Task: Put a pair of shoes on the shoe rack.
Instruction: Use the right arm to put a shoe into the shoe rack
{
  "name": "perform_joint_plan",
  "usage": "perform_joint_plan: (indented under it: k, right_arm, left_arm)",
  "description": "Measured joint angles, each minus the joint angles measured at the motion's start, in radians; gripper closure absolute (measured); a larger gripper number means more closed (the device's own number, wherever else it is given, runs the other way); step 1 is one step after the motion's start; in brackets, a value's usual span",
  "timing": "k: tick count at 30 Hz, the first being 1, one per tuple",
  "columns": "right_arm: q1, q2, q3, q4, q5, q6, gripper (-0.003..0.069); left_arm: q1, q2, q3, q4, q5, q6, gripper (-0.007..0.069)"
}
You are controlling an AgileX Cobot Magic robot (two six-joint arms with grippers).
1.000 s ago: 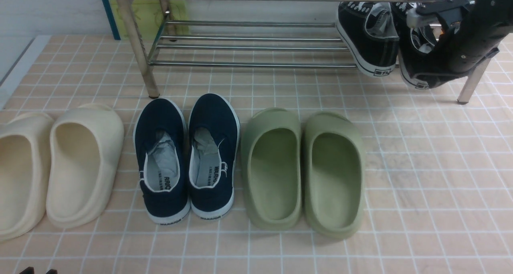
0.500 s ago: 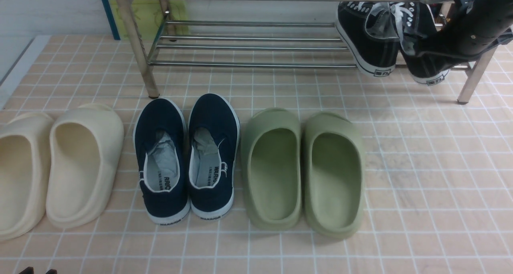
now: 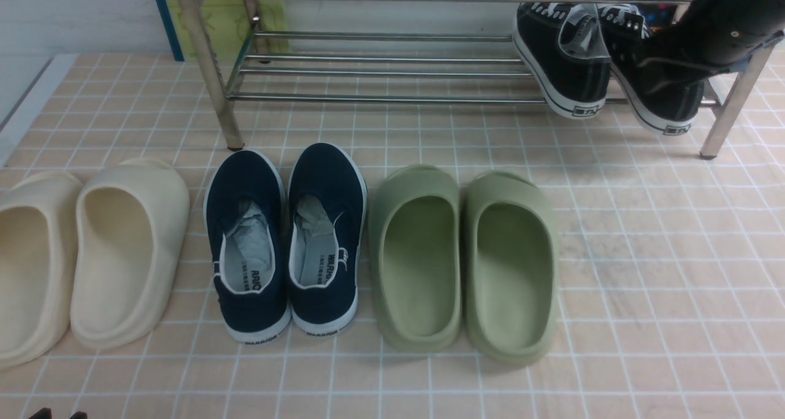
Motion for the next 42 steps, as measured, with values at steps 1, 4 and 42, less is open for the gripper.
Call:
perform_joint_plan:
  k: [1,4,42]
  right_arm:
    - [0.013,-0.003,0.000,0.037,-0.024,-0.047,0.0303]
    - [0.057,0.012,0.000,0.068,-0.116,-0.137,0.0303]
    - [0.084,0.106,-0.021,0.031,-0.359,-0.241,0.0249]
  left_arm:
    - [0.000,0.000,0.000,0.000,0.000,0.000,0.0386]
    - [0.000,0.000,0.000,0.000,0.000,0.000,0.0386]
    - [0.000,0.000,0.000,0.000,0.000,0.000,0.0386]
